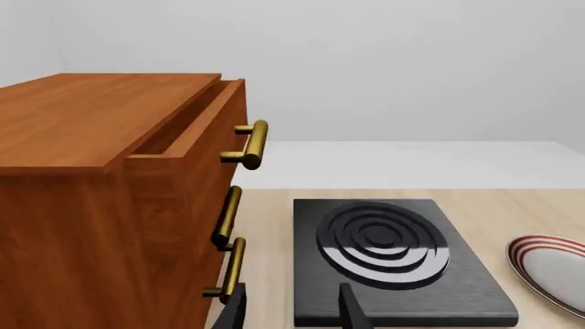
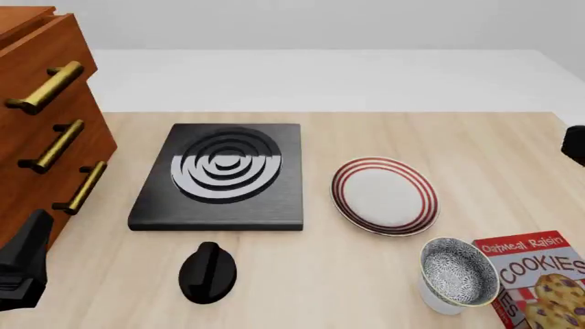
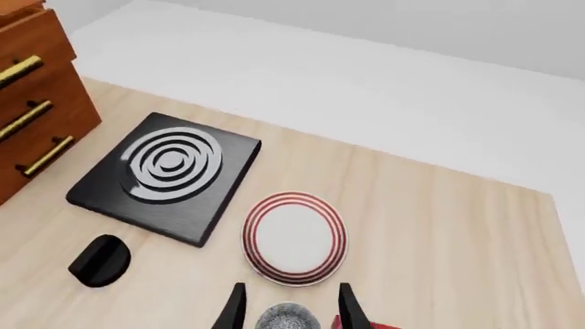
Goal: Pick the akita bowl on the ramekin and place it on the plate.
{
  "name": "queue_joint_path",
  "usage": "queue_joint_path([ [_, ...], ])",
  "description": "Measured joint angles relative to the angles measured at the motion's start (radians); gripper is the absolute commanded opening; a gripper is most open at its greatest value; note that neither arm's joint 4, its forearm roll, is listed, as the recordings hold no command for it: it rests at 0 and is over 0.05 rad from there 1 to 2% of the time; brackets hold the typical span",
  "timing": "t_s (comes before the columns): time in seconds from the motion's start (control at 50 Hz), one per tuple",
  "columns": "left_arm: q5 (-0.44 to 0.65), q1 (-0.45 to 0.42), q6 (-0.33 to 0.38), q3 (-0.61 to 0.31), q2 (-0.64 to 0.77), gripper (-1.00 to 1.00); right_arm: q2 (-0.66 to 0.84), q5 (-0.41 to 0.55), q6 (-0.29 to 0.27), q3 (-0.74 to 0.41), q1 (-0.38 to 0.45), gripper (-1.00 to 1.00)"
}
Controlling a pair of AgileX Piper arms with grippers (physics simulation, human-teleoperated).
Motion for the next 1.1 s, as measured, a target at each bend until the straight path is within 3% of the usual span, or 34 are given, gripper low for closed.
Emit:
queue_joint_path([
  [0.24, 0.0, 0.0, 0.0, 0.0, 0.0, 1.0, 0.077, 0.143, -0.049, -0.049, 0.1, 1.0],
  [0.56, 0.0, 0.0, 0.0, 0.0, 0.0, 1.0, 0.16, 0.289, -0.085, -0.11, 0.167, 1.0],
  [1.1, 0.0, 0.0, 0.0, 0.0, 0.0, 1.0, 0.282, 0.403, -0.095, -0.099, 0.284, 1.0],
])
